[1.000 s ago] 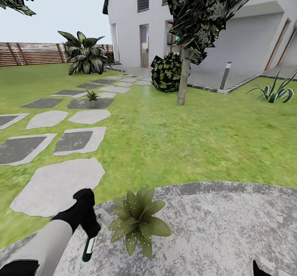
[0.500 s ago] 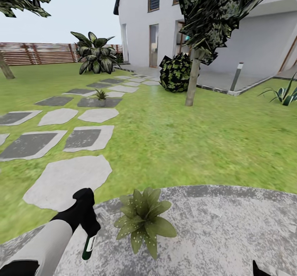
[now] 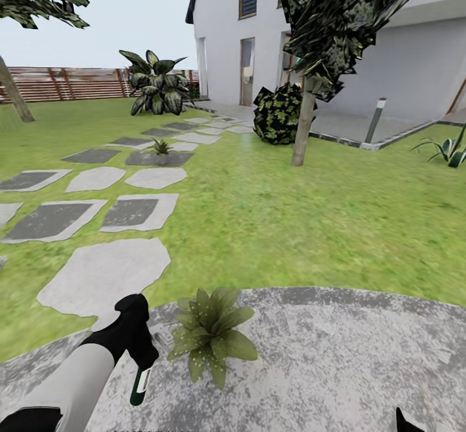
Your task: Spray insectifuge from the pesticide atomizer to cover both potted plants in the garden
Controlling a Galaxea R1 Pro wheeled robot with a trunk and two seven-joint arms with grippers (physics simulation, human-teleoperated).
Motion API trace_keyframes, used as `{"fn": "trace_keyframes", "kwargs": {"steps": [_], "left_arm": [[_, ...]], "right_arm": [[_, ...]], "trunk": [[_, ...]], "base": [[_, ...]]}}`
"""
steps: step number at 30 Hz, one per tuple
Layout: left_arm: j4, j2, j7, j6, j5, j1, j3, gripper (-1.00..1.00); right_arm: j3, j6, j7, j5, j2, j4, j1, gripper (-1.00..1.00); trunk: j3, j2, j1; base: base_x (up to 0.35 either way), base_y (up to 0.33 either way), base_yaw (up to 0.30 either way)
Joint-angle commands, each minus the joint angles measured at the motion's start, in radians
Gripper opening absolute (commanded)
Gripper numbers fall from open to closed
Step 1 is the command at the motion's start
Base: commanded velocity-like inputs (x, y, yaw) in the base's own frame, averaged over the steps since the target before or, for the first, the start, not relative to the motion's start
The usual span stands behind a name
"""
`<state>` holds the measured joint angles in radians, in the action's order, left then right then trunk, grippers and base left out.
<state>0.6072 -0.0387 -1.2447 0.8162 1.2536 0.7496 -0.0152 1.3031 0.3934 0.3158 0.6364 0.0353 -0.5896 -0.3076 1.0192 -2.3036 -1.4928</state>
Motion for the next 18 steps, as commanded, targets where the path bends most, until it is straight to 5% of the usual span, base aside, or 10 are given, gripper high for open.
{"fn": "trace_keyframes", "kwargs": {"steps": [1, 18], "left_arm": [[0.001, 0.0, -0.008, 0.008, 0.007, 0.001, -0.002, -1.0], [-0.003, -0.01, -0.008, 0.008, 0.001, -0.004, 0.001, -1.0]], "right_arm": [[0.008, 0.005, 0.008, 0.006, 0.0, 0.001, -0.002, 1.0], [0.008, 0.005, 0.008, 0.006, 0.0, 0.001, -0.002, 1.0]], "trunk": [[0.001, 0.0, 0.0], [0.001, 0.0, 0.0]], "base": [[0.051, -0.273, 0.262], [0.086, -0.273, 0.277]]}}
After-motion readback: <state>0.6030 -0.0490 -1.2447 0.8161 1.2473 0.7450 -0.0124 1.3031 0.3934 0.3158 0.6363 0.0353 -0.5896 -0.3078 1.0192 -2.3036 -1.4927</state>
